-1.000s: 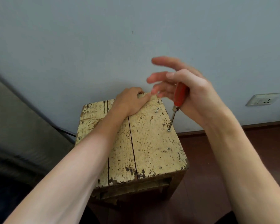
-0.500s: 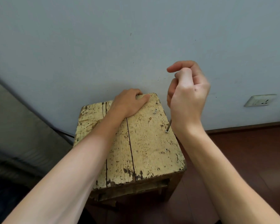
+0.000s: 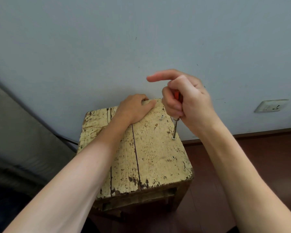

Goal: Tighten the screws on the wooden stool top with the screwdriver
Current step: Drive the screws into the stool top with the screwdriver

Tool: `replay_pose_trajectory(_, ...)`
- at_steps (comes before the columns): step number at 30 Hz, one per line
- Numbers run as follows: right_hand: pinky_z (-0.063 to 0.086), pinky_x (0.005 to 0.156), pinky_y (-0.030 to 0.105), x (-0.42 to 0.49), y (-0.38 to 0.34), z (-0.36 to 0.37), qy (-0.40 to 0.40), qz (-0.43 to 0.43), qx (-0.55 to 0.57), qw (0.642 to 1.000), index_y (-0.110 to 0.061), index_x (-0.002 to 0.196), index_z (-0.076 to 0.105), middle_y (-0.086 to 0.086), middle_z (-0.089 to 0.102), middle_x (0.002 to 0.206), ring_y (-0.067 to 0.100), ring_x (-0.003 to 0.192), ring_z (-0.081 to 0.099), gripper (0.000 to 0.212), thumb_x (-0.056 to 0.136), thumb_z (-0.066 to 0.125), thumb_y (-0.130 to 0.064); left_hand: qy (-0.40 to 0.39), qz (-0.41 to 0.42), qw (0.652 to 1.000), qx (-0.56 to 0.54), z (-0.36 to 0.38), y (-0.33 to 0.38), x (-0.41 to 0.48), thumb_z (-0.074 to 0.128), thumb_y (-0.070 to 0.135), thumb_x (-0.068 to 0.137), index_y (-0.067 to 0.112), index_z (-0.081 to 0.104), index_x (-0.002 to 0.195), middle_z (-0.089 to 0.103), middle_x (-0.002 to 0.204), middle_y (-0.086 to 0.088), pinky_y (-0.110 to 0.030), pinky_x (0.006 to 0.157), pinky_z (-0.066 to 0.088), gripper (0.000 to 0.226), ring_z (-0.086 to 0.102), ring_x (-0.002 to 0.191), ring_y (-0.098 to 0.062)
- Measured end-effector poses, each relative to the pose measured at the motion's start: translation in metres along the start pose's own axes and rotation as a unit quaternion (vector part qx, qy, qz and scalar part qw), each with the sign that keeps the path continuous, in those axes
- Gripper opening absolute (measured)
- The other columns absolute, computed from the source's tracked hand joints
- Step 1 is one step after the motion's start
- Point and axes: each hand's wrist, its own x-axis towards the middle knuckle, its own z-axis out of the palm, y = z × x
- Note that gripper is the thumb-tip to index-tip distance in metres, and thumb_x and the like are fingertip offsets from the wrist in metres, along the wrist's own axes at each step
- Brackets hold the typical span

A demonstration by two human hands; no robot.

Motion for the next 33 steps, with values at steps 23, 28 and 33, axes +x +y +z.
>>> replay_pose_trajectory(23, 0.021, 0.044, 0.015, -0.002, 0.0, 0.002, -0.032, 0.0, 0.024, 0.999, -0.021, 0.092, 0.081, -0.008, 0.03, 0.042, 0.011, 0.038, 0.017, 0.048, 0.093, 0.035, -0.007, -0.005, 0.011, 1.0, -0.004, -0.002, 0.001, -0.003, 0.026, 0.077, 0.075, 0.035, 0.065, 0.101, 0.069, 0.099, 0.011, -0.038, 0.076, 0.05, 0.063, 0.062, 0.09, -0.019)
replay_pose_trajectory(28, 0.022, 0.045, 0.017, -0.002, 0.002, 0.016, 0.217, -0.059, 0.017, 0.974, -0.022, 0.066, 0.062, -0.011, 0.033, 0.044, 0.007, 0.038, 0.024, 0.034, 0.088, 0.038, -0.009, 0.003, 0.003, 1.0, -0.001, 0.002, -0.004, 0.002, 0.037, 0.079, 0.084, 0.035, 0.069, 0.109, 0.07, 0.105, 0.012, -0.037, 0.077, 0.046, 0.06, 0.063, 0.096, -0.018)
replay_pose_trajectory(33, 0.027, 0.046, 0.022, -0.006, 0.009, 0.025, 0.346, -0.102, -0.003, 0.933, -0.019, 0.074, 0.055, -0.01, 0.037, 0.049, 0.008, 0.044, 0.032, 0.026, 0.092, 0.04, -0.008, 0.003, 0.002, 1.0, -0.005, 0.004, -0.005, 0.003, 0.04, 0.078, 0.087, 0.034, 0.07, 0.115, 0.071, 0.112, 0.012, -0.037, 0.083, 0.047, 0.06, 0.063, 0.102, -0.018)
